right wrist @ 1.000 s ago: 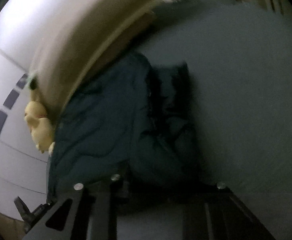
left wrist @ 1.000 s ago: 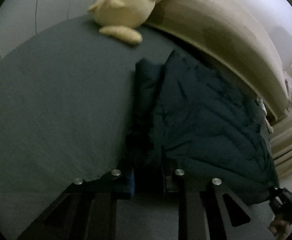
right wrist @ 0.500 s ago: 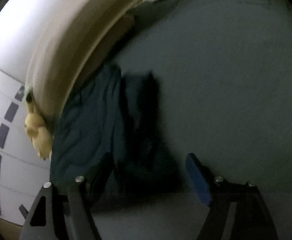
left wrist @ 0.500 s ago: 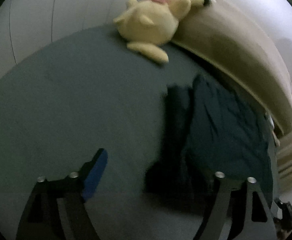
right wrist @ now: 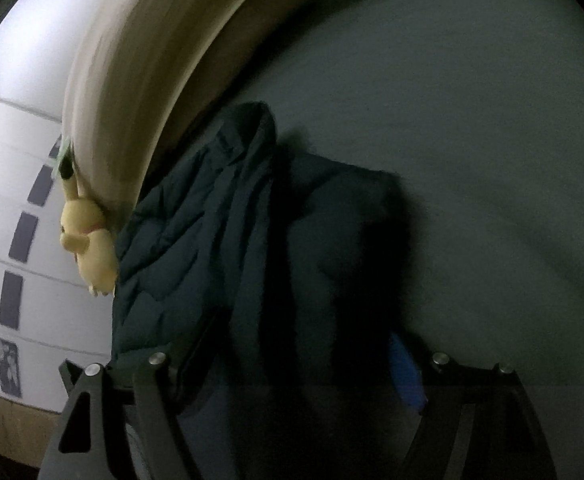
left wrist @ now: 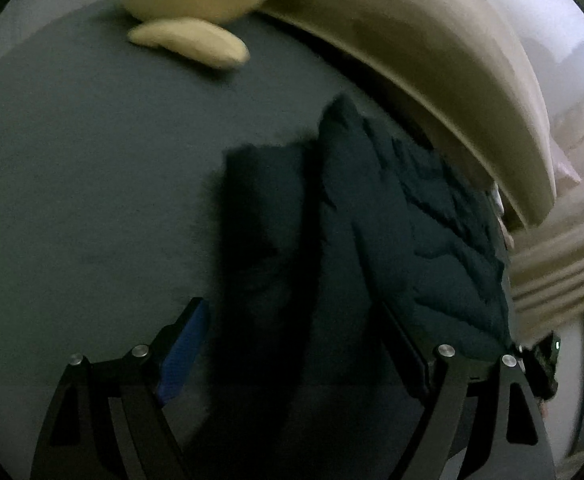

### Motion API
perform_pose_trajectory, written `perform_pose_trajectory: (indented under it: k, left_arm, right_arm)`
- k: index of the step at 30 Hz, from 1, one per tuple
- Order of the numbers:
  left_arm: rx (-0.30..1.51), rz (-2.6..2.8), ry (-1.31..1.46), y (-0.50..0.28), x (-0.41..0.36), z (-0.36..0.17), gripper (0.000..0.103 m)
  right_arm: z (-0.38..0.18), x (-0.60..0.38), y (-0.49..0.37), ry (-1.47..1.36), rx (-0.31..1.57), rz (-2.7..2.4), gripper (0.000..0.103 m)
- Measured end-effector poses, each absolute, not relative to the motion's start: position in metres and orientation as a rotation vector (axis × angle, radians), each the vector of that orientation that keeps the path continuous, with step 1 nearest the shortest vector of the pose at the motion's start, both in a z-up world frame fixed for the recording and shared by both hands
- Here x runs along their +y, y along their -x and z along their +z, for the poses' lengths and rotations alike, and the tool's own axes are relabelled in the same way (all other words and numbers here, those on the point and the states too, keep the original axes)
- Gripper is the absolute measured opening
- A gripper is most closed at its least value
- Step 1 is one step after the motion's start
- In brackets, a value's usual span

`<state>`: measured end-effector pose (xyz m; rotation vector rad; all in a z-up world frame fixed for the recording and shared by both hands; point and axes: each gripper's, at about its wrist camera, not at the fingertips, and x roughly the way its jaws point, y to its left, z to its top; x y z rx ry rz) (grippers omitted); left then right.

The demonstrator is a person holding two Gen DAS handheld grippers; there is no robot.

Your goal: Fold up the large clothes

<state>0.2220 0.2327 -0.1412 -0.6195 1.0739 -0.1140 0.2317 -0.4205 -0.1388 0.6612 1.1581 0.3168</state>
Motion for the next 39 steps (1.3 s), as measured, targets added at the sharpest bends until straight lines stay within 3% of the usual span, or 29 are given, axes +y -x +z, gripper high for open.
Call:
perform_pose_trajectory:
  k: [1, 2, 3, 4, 6, 10, 13, 14, 16, 17, 18, 22, 29, 35, 39]
  left_arm:
    - [1.069, -0.123, 0.592, -0.222, 0.229, -0.140, 0.060]
    - [1.082, -0.144, 0.570, -0.225, 0.225, -0.139, 0.055]
    - [1.083, -0.135, 0.557, -0.226, 0.223, -0.136, 0.042]
    - [1.077, -0.137, 0.541, -0.227, 0.221, -0.130, 0.028]
    - [1.026, -0.124, 0.503, -0.222, 0.219, -0.111, 0.020]
    - [1.001, -0.091, 0.500, -0.212, 0.219, -0.123, 0.021]
    - [1.012, -0.066, 0.512, -0.215, 0.212, -0.135, 0.024]
    - [1.025, -0.054, 0.492, -0.217, 0.210, -0.131, 0.025]
    - [1.040, -0.024, 0.425, -0.219, 0.205, -0.121, 0.032]
    - [1.033, -0.020, 0.409, -0.218, 0.203, -0.115, 0.033]
    - [1.019, -0.014, 0.402, -0.214, 0.203, -0.107, 0.033]
    - [0.881, 0.159, 0.332, -0.197, 0.201, -0.071, 0.053]
    - [0.760, 0.117, 0.168, -0.203, 0.133, -0.042, 0.056]
    - [0.899, 0.101, 0.044, -0.200, 0.096, -0.090, 0.056]
    - [0.899, 0.095, -0.055, -0.195, 0.093, -0.111, 0.058]
  right_arm:
    - [-0.140, -0.417, -0.236, -0.634, 1.163, 0.321, 0.078]
    - [-0.138, -0.411, -0.243, -0.604, 1.165, 0.328, 0.064]
    - [-0.136, -0.404, -0.249, -0.569, 1.174, 0.335, 0.042]
    - [-0.128, -0.396, -0.250, -0.516, 1.179, 0.344, 0.036]
    - [-0.103, -0.385, -0.245, -0.414, 1.133, 0.348, 0.021]
    - [-0.081, -0.379, -0.233, -0.335, 1.065, 0.346, 0.020]
    - [-0.115, -0.370, -0.245, -0.317, 1.138, 0.297, 0.026]
    - [-0.118, -0.371, -0.245, -0.332, 1.132, 0.288, 0.032]
    - [-0.118, -0.379, -0.243, -0.375, 1.131, 0.257, 0.052]
    - [-0.115, -0.379, -0.240, -0.369, 1.128, 0.240, 0.070]
    - [-0.108, -0.381, -0.236, -0.355, 1.104, 0.225, 0.071]
    - [-0.070, -0.388, -0.221, -0.293, 0.973, 0.110, 0.072]
    - [-0.039, -0.332, -0.208, -0.153, 0.861, 0.151, 0.073]
    - [-0.090, -0.264, -0.213, 0.067, 0.986, 0.197, 0.074]
    - [-0.109, -0.264, -0.219, 0.032, 1.038, 0.192, 0.082]
